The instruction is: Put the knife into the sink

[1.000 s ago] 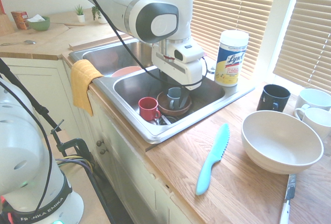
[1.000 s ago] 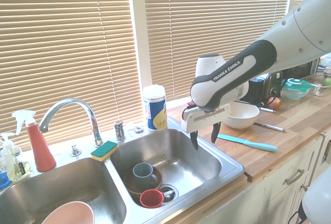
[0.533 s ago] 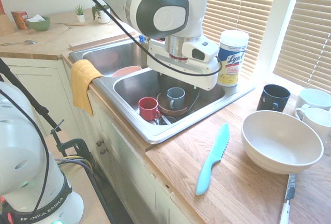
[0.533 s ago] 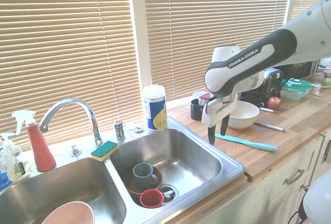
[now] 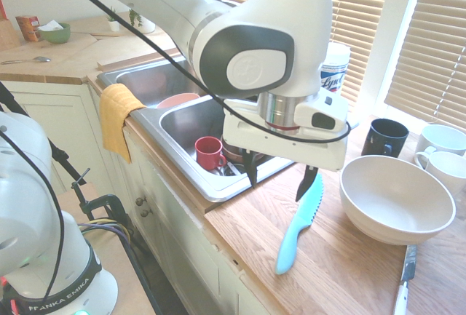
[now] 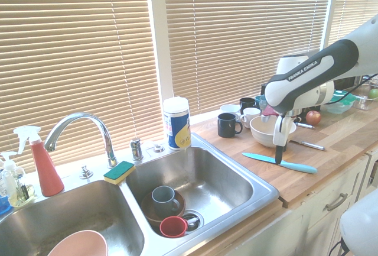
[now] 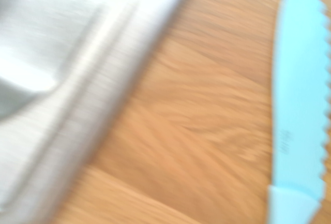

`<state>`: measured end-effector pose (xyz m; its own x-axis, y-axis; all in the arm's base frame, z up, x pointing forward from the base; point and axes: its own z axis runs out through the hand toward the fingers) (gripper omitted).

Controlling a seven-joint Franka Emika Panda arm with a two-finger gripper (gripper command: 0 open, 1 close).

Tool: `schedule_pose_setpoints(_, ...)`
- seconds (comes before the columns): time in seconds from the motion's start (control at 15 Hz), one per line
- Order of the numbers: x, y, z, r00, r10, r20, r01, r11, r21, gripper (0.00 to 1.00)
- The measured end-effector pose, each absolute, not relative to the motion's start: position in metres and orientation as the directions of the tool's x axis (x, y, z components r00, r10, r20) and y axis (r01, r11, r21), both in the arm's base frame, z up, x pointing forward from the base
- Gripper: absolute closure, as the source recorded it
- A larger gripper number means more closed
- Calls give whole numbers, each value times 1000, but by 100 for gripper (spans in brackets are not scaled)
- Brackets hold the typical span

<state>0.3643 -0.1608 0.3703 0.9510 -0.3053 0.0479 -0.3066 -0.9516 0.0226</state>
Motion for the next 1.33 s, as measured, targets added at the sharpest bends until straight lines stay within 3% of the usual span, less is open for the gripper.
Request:
schedule_pose_setpoints(0.4,370,-193,322,941,-337,37,-339,-939,55,0)
schedule_pose_setpoints(0.47,372,-195,316,940,-340,37,-342,-938,57,100)
schedule_pose_setpoints(1.33,382,-188,312,934,-355,37,-356,-933,45,100)
